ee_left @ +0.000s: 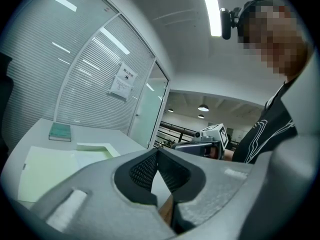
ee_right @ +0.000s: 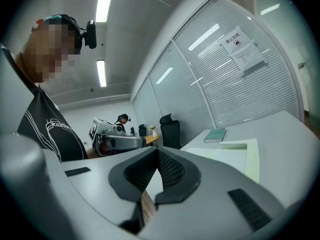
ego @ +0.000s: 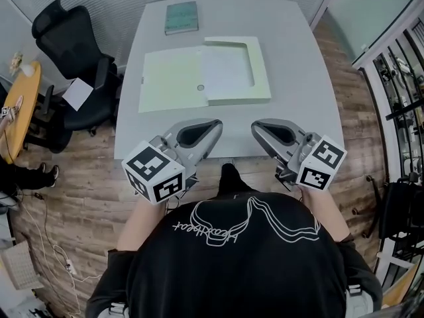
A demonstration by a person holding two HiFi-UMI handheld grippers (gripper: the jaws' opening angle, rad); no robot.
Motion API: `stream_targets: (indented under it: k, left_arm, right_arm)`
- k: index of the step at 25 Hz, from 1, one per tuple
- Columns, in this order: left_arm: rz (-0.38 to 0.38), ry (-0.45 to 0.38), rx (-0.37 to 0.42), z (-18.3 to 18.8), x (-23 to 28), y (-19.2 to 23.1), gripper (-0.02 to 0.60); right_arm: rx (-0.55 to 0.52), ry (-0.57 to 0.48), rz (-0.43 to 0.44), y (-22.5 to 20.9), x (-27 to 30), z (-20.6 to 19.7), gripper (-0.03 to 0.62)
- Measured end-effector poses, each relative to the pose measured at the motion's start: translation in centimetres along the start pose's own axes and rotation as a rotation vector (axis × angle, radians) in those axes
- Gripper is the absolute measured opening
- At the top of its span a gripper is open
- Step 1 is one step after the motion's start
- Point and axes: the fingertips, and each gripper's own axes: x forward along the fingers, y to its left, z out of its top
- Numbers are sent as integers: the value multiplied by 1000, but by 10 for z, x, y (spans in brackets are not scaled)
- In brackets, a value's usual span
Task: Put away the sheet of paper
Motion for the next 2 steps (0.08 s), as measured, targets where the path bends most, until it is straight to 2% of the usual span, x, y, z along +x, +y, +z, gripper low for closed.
stream_targets:
  k: [2]
  left_arm:
    - [0,3,-3,-2,-2,-1,9]
  right_arm:
    - [2,6,-2,2,1,-3,8]
